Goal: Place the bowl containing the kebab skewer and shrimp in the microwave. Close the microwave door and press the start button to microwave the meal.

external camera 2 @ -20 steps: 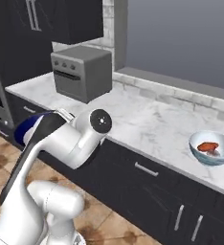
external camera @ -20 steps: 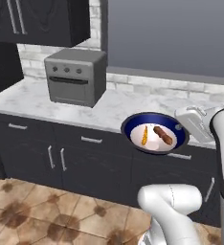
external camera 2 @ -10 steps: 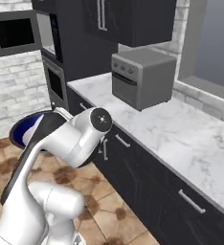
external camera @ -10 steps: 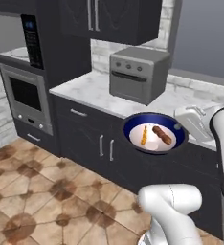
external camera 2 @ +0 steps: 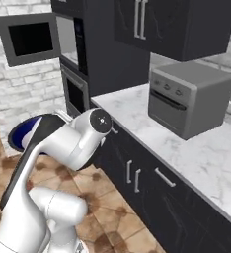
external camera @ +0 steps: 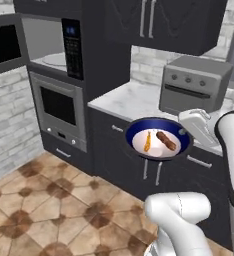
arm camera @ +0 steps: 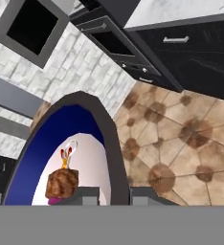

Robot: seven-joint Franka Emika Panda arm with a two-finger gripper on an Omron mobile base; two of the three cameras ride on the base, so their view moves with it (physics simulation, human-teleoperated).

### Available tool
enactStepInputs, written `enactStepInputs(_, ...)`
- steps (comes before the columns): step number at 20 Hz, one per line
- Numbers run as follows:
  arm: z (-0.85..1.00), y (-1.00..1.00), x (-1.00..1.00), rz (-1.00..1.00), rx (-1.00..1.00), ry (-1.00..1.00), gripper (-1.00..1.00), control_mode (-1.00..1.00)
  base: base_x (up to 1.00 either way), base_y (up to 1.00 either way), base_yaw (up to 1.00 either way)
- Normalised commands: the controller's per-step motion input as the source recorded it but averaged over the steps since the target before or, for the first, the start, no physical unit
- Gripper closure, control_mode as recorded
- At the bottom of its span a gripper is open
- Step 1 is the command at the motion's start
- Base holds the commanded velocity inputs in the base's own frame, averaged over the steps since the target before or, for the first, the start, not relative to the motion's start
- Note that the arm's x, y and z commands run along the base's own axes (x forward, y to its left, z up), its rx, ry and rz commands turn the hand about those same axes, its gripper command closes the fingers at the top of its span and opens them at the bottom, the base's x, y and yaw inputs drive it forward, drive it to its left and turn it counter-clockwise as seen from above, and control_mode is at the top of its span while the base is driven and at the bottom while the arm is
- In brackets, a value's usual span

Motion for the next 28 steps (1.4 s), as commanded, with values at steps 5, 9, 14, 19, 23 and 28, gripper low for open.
enactStepInputs(5,0.00,0.00,0.00,0.00,0.00,0.00,1.00,1.00,0.53,0.95,-0.17)
enactStepInputs(9,0.00,0.00,0.00,0.00,0.00,0.00,1.00,1.00,0.42,0.95,-0.35)
enactStepInputs(14,0.00,0.00,0.00,0.00,0.00,0.00,1.00,1.00,0.44,0.98,-0.37)
enactStepInputs(19,0.00,0.00,0.00,0.00,0.00,0.00,1.00,1.00,0.39,0.99,-0.38)
enactStepInputs(23,0.00,0.00,0.00,0.00,0.00,0.00,1.00,1.00,0.33,1.00,-0.39)
enactStepInputs(28,0.00,0.00,0.00,0.00,0.00,0.00,1.00,1.00,0.32,1.00,-0.38)
